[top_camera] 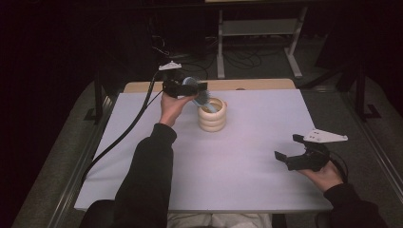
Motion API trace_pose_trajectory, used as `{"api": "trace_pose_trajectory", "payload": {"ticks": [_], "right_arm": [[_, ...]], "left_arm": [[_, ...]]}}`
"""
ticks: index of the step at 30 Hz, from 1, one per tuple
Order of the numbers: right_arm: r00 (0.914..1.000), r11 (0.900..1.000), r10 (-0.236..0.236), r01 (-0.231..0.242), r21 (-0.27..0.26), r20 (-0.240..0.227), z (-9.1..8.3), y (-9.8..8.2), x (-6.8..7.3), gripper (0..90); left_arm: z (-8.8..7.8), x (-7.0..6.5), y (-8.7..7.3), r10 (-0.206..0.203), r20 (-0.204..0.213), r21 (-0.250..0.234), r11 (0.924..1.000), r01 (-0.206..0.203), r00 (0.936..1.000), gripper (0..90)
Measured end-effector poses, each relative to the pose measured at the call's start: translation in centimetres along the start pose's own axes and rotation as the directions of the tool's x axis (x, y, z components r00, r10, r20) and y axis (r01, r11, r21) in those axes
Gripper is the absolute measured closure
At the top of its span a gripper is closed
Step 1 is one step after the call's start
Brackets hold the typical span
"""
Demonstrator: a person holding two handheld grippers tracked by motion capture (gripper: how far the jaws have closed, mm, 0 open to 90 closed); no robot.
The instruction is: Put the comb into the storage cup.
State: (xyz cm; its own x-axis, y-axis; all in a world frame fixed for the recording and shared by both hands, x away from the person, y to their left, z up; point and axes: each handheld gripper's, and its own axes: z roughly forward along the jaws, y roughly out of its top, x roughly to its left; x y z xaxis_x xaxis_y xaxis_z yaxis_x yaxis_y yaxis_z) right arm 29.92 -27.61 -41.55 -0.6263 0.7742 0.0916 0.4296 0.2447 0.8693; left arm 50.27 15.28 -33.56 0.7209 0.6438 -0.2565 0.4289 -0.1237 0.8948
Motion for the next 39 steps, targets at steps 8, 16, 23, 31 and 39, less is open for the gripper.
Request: {"api": "trace_pose_trajectory", "payload": {"ticks": [8,16,23,31,39], "right_arm": [[1.0000,1.000,-0.003,0.003,0.006,0.002,0.1,0.0,0.0,0.0],[1.0000,1.000,-0.005,0.005,0.007,0.000,0.1,0.0,0.0,0.0],[1.0000,1.000,-0.006,0.006,0.005,0.002,0.1,0.0,0.1,0.0],[0.9999,1.000,-0.011,0.011,0.009,0.002,0.1,-0.1,0.1,0.0],[0.9999,1.000,-0.012,0.012,0.013,0.003,0.2,-0.1,0.1,0.0]], "left_arm": [[-1.5,0.6,-0.4,0.051,-0.005,0.030,0.9982,-0.051,0.9987,0.0],[-3.0,0.9,-0.6,0.088,-0.009,0.034,0.9955,-0.088,0.9960,0.0],[-4.0,1.0,-1.2,0.099,0.022,0.036,0.9944,-0.100,0.9949,0.0],[-5.2,1.2,-1.8,0.088,0.034,0.028,0.9956,-0.089,0.9955,0.0],[-6.9,1.4,-2.4,0.095,0.032,0.024,0.9951,-0.096,0.9950,0.0]]}}
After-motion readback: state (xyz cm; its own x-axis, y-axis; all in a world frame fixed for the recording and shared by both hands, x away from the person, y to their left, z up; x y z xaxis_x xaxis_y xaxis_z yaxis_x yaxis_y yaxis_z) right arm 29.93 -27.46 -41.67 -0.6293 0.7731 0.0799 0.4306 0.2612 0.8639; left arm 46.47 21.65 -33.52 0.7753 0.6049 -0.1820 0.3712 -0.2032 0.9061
